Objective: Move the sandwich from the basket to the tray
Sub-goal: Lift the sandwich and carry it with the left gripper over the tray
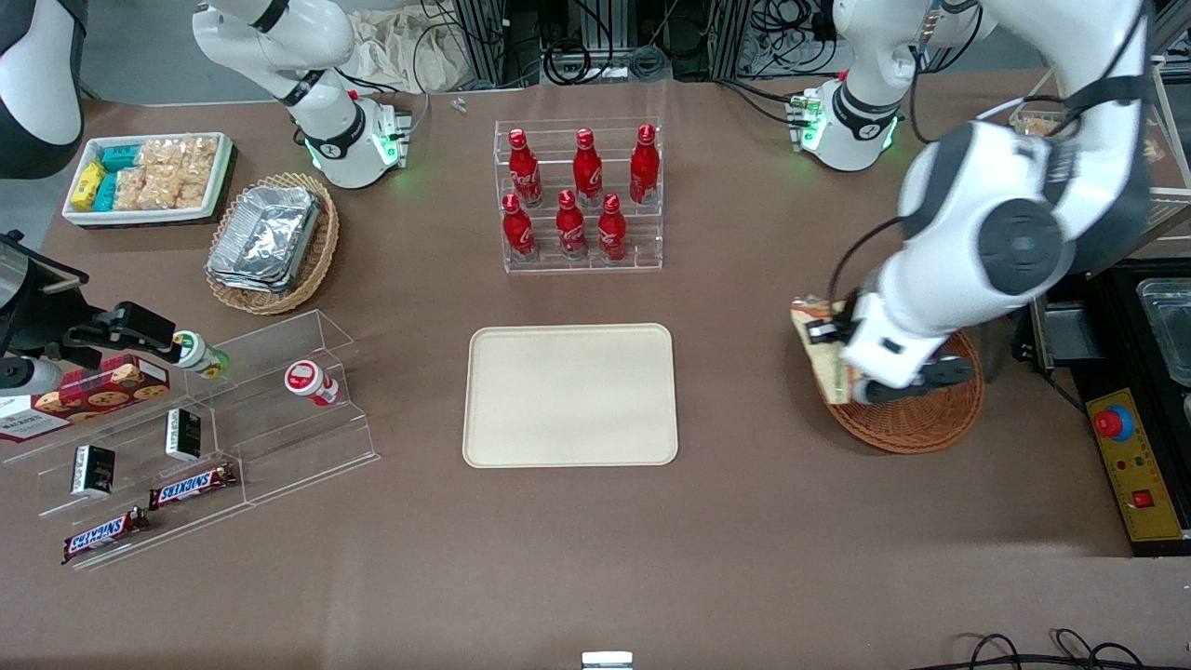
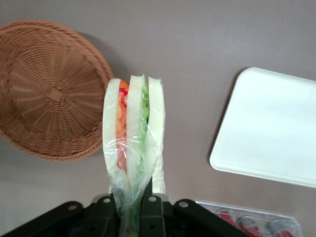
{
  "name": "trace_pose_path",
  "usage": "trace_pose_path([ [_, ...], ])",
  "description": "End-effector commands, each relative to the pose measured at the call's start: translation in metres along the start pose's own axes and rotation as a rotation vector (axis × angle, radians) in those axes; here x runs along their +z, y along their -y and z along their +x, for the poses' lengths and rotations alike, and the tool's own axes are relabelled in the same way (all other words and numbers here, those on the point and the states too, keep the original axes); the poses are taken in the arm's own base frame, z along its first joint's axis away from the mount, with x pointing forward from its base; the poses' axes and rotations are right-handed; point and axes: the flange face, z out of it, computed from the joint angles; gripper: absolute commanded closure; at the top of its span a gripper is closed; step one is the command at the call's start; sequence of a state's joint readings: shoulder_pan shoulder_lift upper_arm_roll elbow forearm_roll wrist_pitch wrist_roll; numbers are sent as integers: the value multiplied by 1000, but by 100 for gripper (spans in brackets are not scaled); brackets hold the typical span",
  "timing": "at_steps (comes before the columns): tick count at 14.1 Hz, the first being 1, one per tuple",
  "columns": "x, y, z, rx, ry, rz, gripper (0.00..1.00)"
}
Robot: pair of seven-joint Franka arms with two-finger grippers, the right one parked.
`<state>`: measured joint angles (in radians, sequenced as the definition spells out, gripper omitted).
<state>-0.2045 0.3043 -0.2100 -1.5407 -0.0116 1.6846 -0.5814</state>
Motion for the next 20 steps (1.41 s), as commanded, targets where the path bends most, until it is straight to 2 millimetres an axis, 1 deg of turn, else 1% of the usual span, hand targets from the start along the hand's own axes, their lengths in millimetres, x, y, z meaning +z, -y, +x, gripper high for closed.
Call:
trace_pose_path([
  [1, 28, -65, -11, 83, -40, 59, 83],
  [3, 53, -90, -15, 117, -33, 54, 83],
  [5, 77, -127, -29, 178, -52, 51, 83],
  [8, 120, -151, -20, 199, -71, 0, 83],
  [10, 148, -178, -28, 244, -99, -19, 83],
  [11, 161, -186, -29, 256, -108, -30, 83],
  [12, 171, -190, -25, 253, -119, -48, 82],
  [13, 185, -193, -23, 253, -122, -60, 80],
  [15, 211, -206, -30, 275, -117, -57, 78],
  [16, 218, -209, -32, 281, -116, -57, 76],
  [17, 225, -208, -29, 285, -110, -52, 70],
  [18, 228, -207, -29, 291, -106, -50, 50],
  [19, 229, -205, -27, 290, -105, -48, 21],
  [20, 228, -206, -28, 295, -107, -46, 1],
])
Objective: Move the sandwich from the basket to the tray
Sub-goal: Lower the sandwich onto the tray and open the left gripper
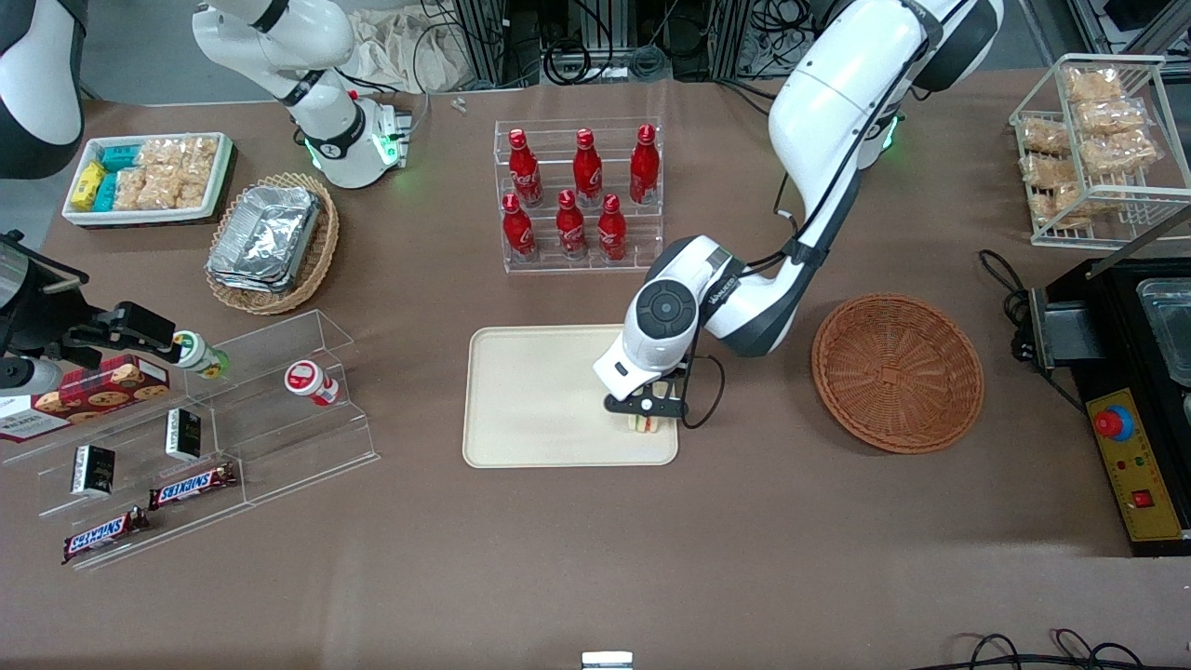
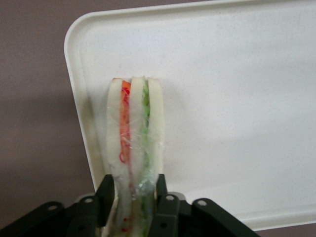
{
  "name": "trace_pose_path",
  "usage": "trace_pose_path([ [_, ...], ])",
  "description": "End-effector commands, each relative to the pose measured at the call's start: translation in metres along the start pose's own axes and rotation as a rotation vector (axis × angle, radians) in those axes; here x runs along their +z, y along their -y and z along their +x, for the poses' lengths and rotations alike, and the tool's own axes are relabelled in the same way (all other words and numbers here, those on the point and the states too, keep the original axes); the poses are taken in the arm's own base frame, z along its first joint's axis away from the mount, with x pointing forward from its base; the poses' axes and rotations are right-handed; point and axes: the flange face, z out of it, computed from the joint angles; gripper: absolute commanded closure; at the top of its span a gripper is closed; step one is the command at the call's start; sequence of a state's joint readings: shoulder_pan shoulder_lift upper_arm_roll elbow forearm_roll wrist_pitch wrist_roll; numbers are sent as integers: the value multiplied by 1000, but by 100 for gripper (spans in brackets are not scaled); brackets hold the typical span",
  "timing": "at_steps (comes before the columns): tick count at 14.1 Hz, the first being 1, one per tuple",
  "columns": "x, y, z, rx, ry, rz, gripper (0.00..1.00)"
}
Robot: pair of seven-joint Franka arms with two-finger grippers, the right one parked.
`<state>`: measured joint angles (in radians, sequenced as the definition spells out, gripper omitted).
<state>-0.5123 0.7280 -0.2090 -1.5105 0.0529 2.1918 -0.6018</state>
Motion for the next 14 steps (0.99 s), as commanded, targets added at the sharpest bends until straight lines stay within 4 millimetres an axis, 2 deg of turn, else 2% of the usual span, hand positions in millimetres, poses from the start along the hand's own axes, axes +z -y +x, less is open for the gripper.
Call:
trace_pose_path([
  [1, -6, -3, 7, 12, -24, 6, 1],
  [3, -16, -2, 8, 4, -34, 3, 1],
  [4, -28, 1, 10, -6, -44, -2, 1],
  [7, -85, 14, -1, -18, -12, 49, 1],
  [11, -166, 76, -5, -102, 30, 145, 1],
  [14, -208, 135, -2, -137, 14, 182, 1],
])
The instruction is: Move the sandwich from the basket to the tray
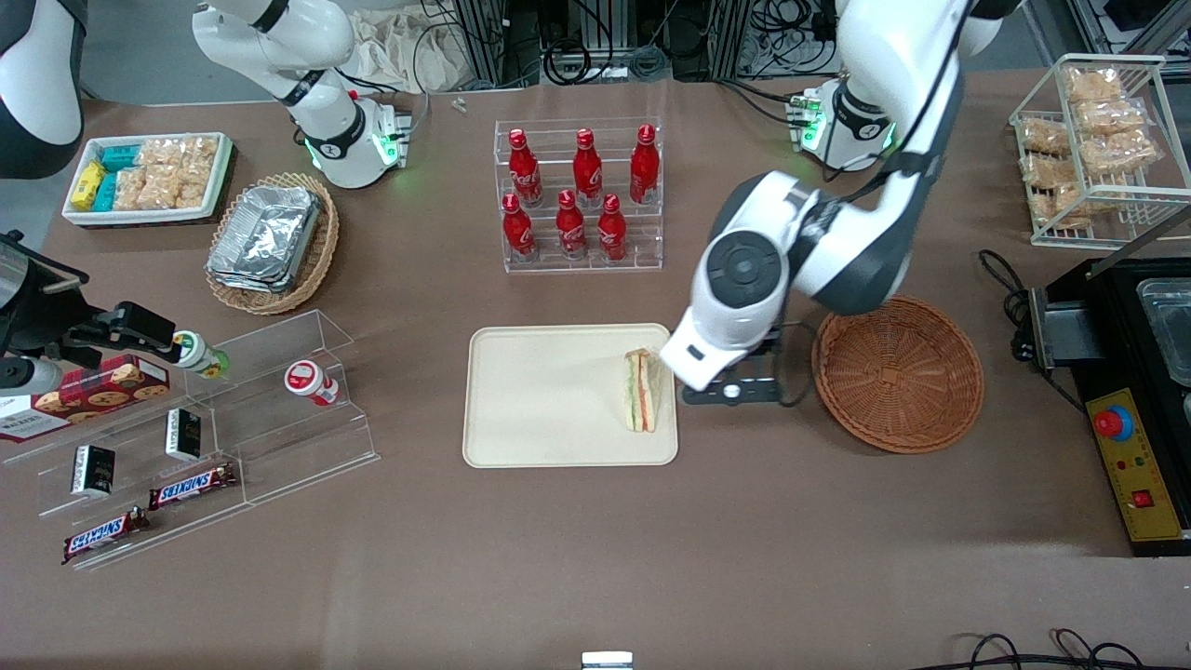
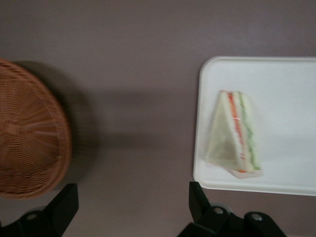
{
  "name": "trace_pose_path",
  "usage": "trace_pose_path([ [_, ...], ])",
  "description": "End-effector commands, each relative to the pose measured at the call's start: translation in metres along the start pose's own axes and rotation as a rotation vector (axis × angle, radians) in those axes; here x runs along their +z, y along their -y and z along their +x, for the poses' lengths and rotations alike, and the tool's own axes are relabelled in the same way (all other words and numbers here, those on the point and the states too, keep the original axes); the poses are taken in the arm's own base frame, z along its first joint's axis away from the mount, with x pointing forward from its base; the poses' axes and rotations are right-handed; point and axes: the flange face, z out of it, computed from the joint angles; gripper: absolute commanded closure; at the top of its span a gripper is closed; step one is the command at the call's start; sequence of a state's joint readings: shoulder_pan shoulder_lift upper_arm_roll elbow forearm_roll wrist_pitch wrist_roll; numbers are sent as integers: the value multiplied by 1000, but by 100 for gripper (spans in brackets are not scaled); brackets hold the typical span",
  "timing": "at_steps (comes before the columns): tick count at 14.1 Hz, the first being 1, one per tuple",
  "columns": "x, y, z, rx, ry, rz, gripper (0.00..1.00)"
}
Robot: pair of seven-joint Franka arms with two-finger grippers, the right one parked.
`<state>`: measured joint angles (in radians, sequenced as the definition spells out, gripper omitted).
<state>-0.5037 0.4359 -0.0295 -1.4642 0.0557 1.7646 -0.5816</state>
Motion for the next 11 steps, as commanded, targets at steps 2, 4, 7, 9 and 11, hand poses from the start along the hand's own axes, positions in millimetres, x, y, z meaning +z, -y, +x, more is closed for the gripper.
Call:
trace_pose_path([
  [2, -33, 91, 5, 89, 9, 31, 1],
  [4, -52, 134, 7, 67, 37, 23, 1],
  [7, -67, 183, 12, 28, 39, 20, 1],
  [9, -71, 209, 18, 73, 33, 4, 1],
  [11, -80, 228, 19, 56, 27, -27, 1],
])
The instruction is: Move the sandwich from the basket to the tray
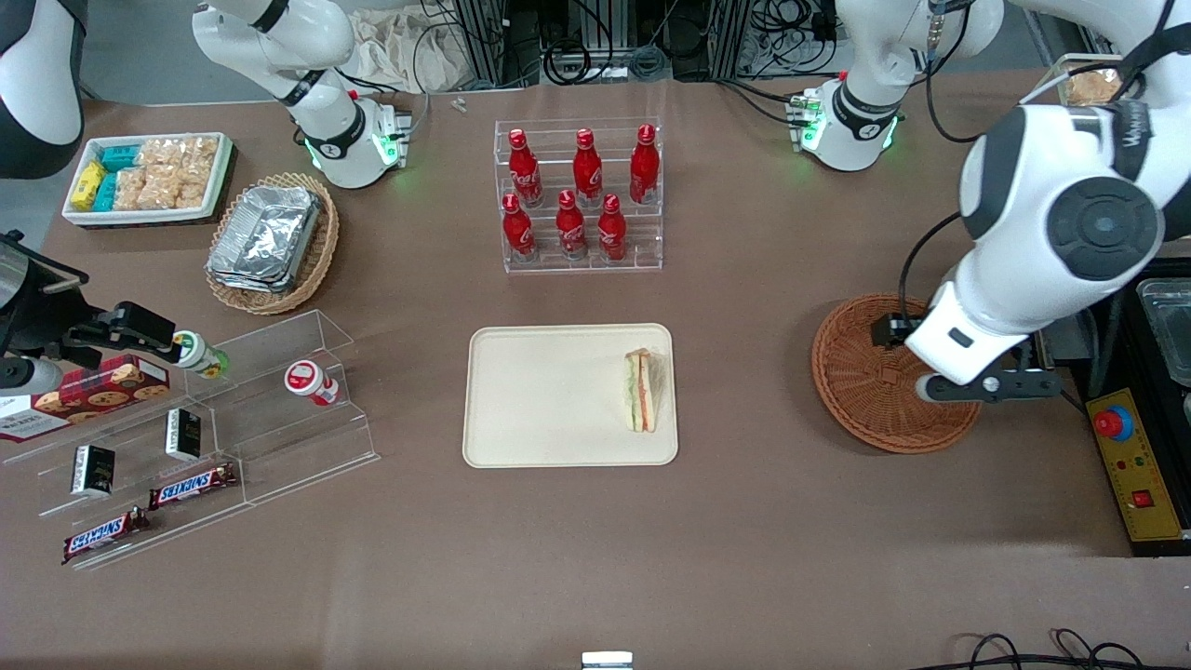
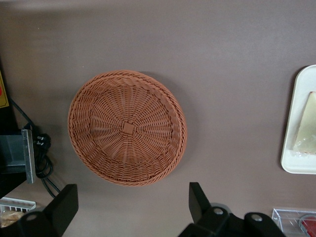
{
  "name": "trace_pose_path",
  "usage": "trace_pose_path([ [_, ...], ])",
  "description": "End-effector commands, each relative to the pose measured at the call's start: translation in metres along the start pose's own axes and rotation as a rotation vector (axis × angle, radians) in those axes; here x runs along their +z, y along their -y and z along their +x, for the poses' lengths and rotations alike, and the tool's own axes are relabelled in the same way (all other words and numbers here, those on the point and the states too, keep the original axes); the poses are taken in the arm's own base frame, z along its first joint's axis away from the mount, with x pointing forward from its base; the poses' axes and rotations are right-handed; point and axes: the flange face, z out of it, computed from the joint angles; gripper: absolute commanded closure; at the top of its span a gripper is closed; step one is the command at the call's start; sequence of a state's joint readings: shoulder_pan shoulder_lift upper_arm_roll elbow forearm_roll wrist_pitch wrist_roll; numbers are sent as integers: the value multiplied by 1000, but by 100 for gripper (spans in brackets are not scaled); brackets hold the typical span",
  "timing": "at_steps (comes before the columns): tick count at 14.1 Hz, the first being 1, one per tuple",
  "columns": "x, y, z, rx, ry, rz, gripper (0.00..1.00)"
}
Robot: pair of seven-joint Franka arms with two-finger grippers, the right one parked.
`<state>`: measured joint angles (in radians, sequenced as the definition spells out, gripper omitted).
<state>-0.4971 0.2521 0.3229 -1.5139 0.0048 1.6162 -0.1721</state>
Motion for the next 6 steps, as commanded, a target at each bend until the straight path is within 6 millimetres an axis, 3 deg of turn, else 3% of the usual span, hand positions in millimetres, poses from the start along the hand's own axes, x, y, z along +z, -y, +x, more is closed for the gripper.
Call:
trace_pose_path([
  [1, -12, 16, -6, 57, -9, -28, 1],
  [3, -18, 55, 1, 138, -28, -26, 1],
  [6, -17, 76, 3, 90, -25, -59, 1],
])
